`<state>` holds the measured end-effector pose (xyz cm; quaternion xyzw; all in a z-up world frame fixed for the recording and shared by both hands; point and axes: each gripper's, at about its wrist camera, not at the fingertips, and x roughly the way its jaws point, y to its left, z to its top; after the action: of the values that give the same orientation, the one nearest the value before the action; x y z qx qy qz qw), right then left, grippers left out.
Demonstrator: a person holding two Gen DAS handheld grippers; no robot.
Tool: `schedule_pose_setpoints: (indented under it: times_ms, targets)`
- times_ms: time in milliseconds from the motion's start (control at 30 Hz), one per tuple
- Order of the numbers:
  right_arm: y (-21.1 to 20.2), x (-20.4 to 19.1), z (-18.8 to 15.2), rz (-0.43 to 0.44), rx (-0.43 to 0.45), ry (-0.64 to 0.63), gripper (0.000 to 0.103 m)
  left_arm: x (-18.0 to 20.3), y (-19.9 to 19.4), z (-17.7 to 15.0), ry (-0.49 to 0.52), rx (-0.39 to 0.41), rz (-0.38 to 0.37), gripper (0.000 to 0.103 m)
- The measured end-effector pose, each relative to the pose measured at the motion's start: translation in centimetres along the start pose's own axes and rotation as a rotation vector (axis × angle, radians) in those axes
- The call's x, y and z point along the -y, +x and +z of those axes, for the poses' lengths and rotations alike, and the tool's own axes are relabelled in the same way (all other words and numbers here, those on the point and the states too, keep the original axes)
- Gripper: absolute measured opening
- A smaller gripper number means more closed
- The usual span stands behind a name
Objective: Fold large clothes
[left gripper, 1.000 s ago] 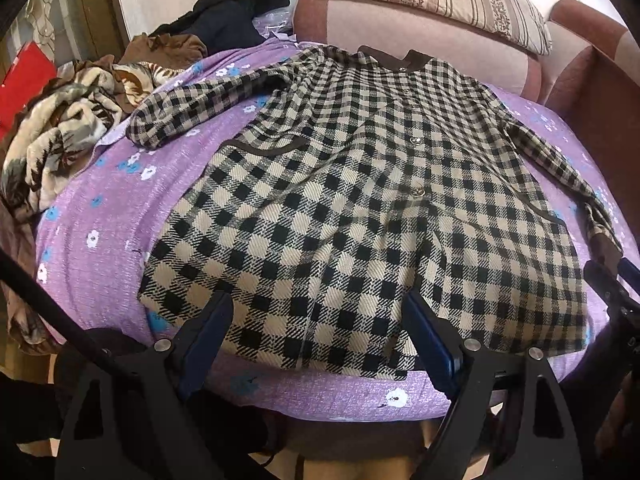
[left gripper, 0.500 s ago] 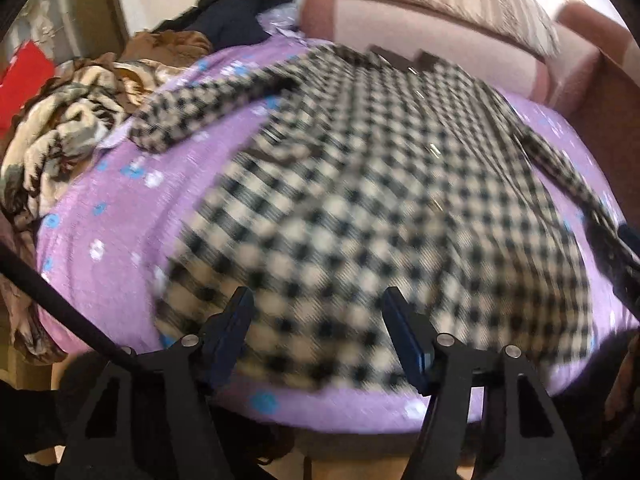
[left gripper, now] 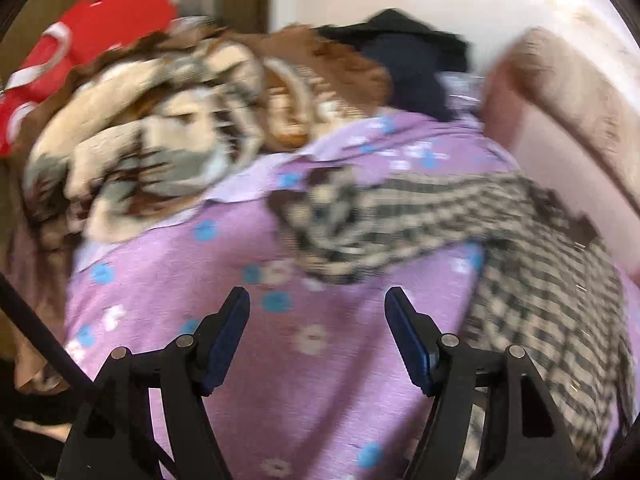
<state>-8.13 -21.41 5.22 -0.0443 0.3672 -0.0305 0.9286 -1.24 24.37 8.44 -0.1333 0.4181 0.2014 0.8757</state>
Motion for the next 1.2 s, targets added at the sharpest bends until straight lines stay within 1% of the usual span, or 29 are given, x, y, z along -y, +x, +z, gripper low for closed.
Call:
schedule_pose_setpoints:
  times_ms: [67,100,167,233,333,433,500,600,767,933,1000,1067,1200]
  targets:
    - [-0.4,-0.4,-0.3,0.004,-0.003,0.011,0.088,0.1,-1.6,-1.1,-0.005,0.037,-0.028,0.068]
    - [-0.6,-0.7,-0.8,0.015,-0.005,0.023,0.088,0.9,-2.7,-2.2,0.020,0.048,-0.040,0.068]
    - [-0.7,-1.4,-1.5,0.041,-0.020,0.032,0.088,2.8,-4.4,-4.4,0.104,0.053,-0.076,0.069]
    - [-1.1,-2.2,-2.2,0.035,-0.019,0.018,0.088,5.2,-6.4,-7.5,0.191,0.060,-0.102,0.069]
    - [-2.7,-2.7,-2.7,0.023,0.011,0.002,0.088,8.2,-9.5,-12.4,0.294,0.066,-0.135,0.069]
    - [-4.4,-2.8,-3.8,0.026,0.042,0.002,0.088,9.9,-12.3,-15.9,0.373,0.081,-0.165,0.069]
    - [-5.3,-3.0,-4.6,0.010,0.061,-0.021,0.088,10.5,-13.7,-16.8,0.401,0.092,-0.172,0.069]
    - [-6.4,-3.0,-5.0,-0.013,0.096,-0.040,0.088,10.7,-15.6,-17.5,0.404,0.115,-0.177,0.069]
    - [-7.5,-2.9,-5.0,-0.017,0.132,-0.038,0.088,10.4,-17.4,-17.7,0.398,0.144,-0.172,0.069]
    - [-7.3,-2.8,-5.2,-0.008,0.116,-0.034,0.088,9.8,-17.4,-17.5,0.386,0.133,-0.159,0.069]
    - [-7.2,-2.7,-5.2,-0.011,0.119,-0.031,0.088,9.8,-17.1,-17.4,0.388,0.112,-0.140,0.069]
    - [-6.9,-2.5,-5.0,-0.017,0.118,-0.024,0.088,9.5,-17.2,-17.0,0.372,0.098,-0.142,0.069]
    - [-5.9,-2.0,-4.7,-0.002,0.082,0.019,0.088,9.4,-17.7,-16.7,0.369,0.125,-0.120,0.069]
